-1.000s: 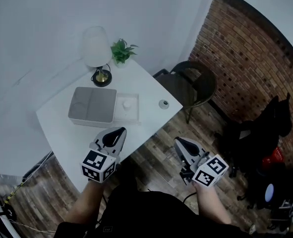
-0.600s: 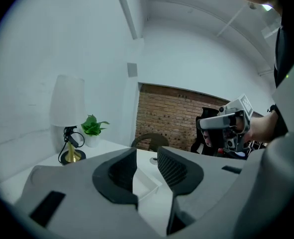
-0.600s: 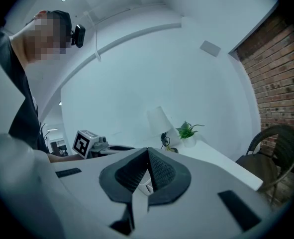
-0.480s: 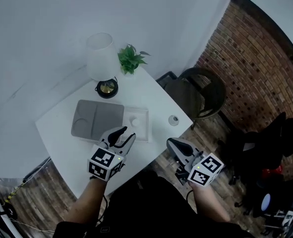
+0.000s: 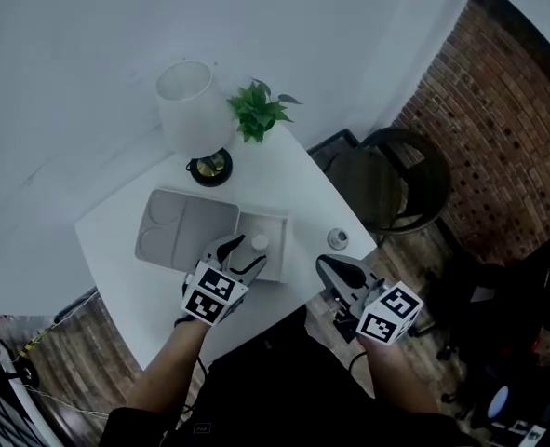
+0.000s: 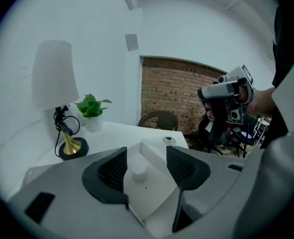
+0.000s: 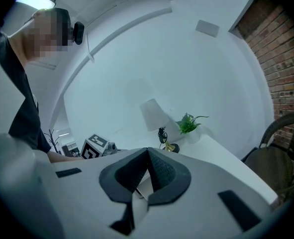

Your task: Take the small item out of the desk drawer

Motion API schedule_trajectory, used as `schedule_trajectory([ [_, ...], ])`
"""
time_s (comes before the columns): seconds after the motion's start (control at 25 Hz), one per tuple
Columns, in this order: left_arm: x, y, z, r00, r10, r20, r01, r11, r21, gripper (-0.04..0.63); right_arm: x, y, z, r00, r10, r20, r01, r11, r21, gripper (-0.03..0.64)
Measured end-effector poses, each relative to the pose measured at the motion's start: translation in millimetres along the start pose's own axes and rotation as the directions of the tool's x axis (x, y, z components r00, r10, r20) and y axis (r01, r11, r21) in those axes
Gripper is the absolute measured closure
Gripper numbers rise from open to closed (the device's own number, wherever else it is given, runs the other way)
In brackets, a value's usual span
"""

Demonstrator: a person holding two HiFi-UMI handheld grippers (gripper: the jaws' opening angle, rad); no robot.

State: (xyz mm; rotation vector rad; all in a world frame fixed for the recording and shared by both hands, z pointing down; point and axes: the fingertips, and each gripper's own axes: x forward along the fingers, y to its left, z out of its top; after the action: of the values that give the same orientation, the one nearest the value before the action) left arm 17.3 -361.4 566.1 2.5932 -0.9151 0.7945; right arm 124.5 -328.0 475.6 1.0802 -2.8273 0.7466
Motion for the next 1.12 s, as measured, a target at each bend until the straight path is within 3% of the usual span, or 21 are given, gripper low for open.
schedule_trajectory([
  [0.12,21.8,-2.8,-16.1,0.996,-0.02,-0.09,0.022,1.0,0.017,0.365,-3.9,-13.8,-4.2,1.0,0.001,-0.001,-0.001,1.0,0.027,0.619],
  [0.28,49.2,-6.5,-31.9,0.983,-0.046,-0.177,0.065,0.993,0.098,0.365,-14.2,-34.3,-14.4,0.999,-0.03,-0.012,0.031,0.998,0.059,0.62],
  [0.48,75.9,2.3,-46.1,0.944,-0.02,-0.33,0.103,0.966,0.237,0.364,-25.4,-50.3,-21.9,0.998,-0.063,-0.013,0.064,0.993,0.095,0.619],
  [0.6,87.1,3.3,-53.5,0.914,-0.014,-0.405,0.137,0.951,0.276,0.357,-33.0,-55.6,-23.4,0.997,-0.081,-0.007,0.082,0.991,0.11,0.62],
  [0.92,102.4,3.8,-73.3,0.861,0.0,-0.508,0.168,0.944,0.285,0.357,-54.0,-66.2,-22.3,0.991,-0.13,0.015,0.127,0.983,0.129,0.62],
  [1.12,103.9,6.3,-76.3,0.857,0.047,-0.512,0.142,0.935,0.324,0.359,-61.2,-66.2,-19.5,0.991,-0.134,0.025,0.129,0.983,0.13,0.618],
])
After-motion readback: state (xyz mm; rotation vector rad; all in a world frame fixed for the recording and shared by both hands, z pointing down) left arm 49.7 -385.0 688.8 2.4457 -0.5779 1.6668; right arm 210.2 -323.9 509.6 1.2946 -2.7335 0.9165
